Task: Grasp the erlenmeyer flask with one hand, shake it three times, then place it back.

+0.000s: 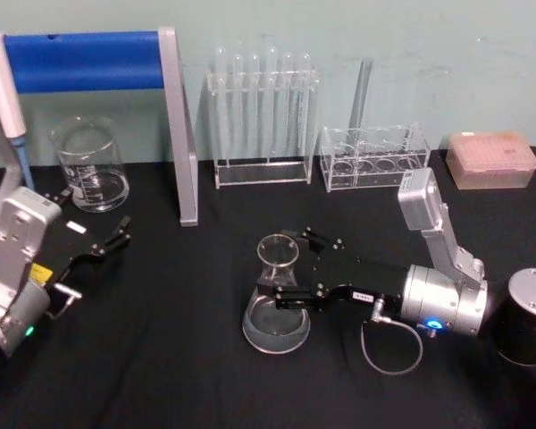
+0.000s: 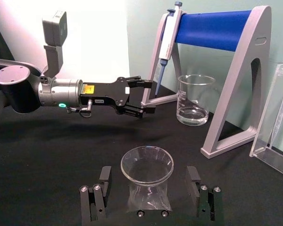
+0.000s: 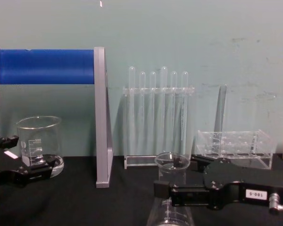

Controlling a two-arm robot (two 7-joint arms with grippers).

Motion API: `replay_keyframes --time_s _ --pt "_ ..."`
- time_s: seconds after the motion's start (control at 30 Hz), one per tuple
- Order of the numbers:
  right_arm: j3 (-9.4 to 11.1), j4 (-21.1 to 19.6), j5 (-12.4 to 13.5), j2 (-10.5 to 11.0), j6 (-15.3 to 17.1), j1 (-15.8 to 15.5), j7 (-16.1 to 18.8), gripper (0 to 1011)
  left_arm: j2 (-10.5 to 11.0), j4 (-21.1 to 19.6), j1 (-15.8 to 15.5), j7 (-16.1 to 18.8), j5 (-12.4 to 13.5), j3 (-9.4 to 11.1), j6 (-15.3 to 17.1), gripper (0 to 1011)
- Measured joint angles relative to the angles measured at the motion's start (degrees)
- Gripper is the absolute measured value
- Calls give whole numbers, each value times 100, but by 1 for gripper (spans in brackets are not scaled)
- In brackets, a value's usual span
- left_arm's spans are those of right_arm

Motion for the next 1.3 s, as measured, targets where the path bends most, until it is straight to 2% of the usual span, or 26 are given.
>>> replay_keyframes --time_s 0.27,0.4,0.67,0.7,0.8,0.97,1.3 --pt "0 0 1 0 0 0 0 1000 0 0 0 0 0 0 0 1001" --pt "0 0 2 0 -1 0 0 944 0 0 0 0 0 0 0 1001" --pt "0 0 4 0 0 0 0 712 0 0 0 0 0 0 0 1001" --pt "0 0 5 0 -1 0 0 712 0 0 0 0 0 0 0 1001" --pt "0 0 6 0 0 0 0 573 0 0 0 0 0 0 0 1001" --pt "0 0 7 0 -1 0 0 449 0 0 0 0 0 1 0 1001" --pt "0 0 7 0 -1 0 0 449 0 0 0 0 0 0 0 1001"
